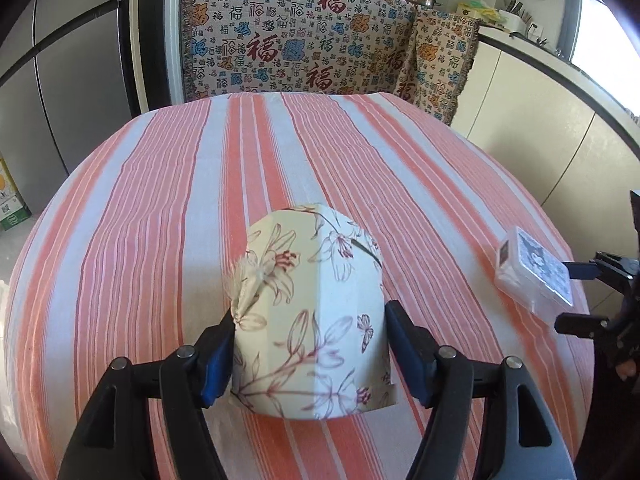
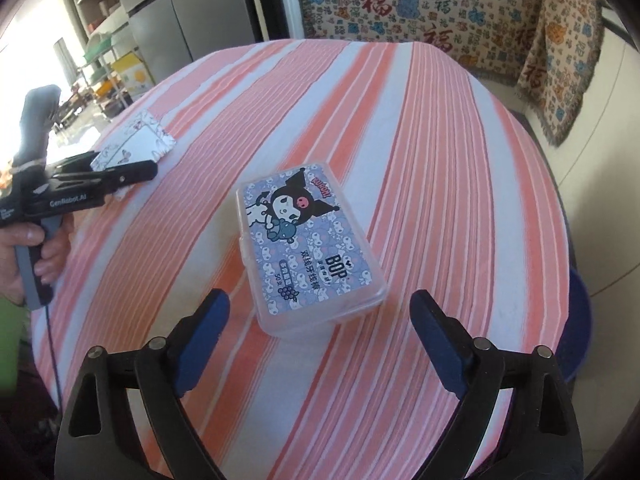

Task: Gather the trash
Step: 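Grasp the clear cartoon-label plastic box with right tool while left tool holds the tissue pack, then carry tissue pack and plastic box over the wastebasket and open both tools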

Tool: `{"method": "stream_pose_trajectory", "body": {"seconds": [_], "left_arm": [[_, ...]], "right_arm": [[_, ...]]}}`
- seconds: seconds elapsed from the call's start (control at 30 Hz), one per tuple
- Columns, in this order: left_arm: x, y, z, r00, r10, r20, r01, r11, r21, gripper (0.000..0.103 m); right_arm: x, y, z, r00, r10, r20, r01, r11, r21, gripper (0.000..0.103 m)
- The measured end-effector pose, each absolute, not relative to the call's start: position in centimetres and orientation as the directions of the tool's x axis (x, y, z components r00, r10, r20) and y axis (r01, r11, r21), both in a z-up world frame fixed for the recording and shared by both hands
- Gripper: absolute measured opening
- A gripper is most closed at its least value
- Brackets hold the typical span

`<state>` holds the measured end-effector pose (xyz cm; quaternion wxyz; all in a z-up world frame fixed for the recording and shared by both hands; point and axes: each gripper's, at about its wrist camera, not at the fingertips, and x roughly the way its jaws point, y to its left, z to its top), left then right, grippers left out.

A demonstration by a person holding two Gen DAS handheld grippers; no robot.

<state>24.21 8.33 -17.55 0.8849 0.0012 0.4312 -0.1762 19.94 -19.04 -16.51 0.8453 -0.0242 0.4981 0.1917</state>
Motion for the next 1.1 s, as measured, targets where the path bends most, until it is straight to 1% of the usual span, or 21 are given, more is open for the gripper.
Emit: {"method": "stream_pose_trajectory", "body": {"seconds": [0.03,0.13,0.23,0.33,0.4,0.43,0.47,0.53,0.6,0.67,0.87,1.0,1.1], "left_arm": [[24.2,8.5,-17.5,0.559,-0.326,-0.763,0.317,0.934,-0.166,0.076],[24.9,8.2,-17.1,0.547,-0.328,-0.77,0.322,0.932,-0.167,0.076],[25.4,7.8,-17.3,0.51,-0.317,-0.8,0.323,0.932,-0.163,0.076],[25.0,7.8,-17.3,0.499,-0.291,-0.816,0.327,0.936,-0.134,0.076],[24.5,8.3,-17.1,0.497,-0.304,-0.813,0.332,0.932,-0.146,0.076],[24.4,8.5,-17.1,0.491,-0.315,-0.812,0.332,0.93,-0.159,0.076],[24.3,8.5,-17.1,0.482,-0.323,-0.814,0.333,0.928,-0.17,0.075],[24.4,8.3,-17.1,0.467,-0.323,-0.823,0.337,0.926,-0.173,0.059],[24.3,8.0,-16.9,0.475,-0.321,-0.819,0.339,0.926,-0.166,0.058],[24.1,7.4,-16.4,0.48,-0.332,-0.812,0.34,0.924,-0.176,0.053],[23.5,2.5,-14.8,0.485,-0.367,-0.793,0.389,0.903,-0.18,0.052],[23.8,-2.8,-13.4,0.465,-0.425,-0.777,0.453,0.868,-0.203,0.052],[24.6,-7.5,-12.3,0.439,-0.481,-0.758,0.501,0.832,-0.238,0.052]], "right_arm": [[20.3,-18.9,-16.2,0.423,0.298,-0.856,-0.358,0.922,0.144,0.093],[21.8,-17.6,-15.8,0.39,0.268,-0.881,-0.399,0.912,0.101,0.093],[22.6,-16.3,-15.8,0.361,0.25,-0.898,-0.441,0.895,0.072,0.093],[23.2,-15.7,-15.8,0.337,0.246,-0.909,-0.455,0.888,0.071,0.092],[23.7,-15.5,-15.9,0.321,0.243,-0.916,-0.456,0.887,0.075,0.085],[23.7,-15.5,-15.9,0.314,0.239,-0.919,-0.457,0.886,0.074,0.07],[23.8,-15.6,-15.9,0.312,0.235,-0.921,-0.455,0.888,0.072,0.067],[23.5,-16.0,-15.3,0.329,0.24,-0.913,-0.447,0.892,0.073,0.067],[23.0,-16.6,-14.5,0.343,0.258,-0.903,-0.442,0.893,0.088,0.067],[22.5,-17.4,-13.9,0.357,0.275,-0.893,-0.431,0.897,0.104,0.067],[21.7,-22.1,-12.3,0.406,0.306,-0.861,-0.359,0.92,0.158,0.066],[21.3,-27.2,-11.0,0.461,0.305,-0.833,-0.281,0.941,0.189,0.066],[20.8,-32.0,-10.2,0.504,0.278,-0.817,-0.203,0.958,0.201,0.066]]}}
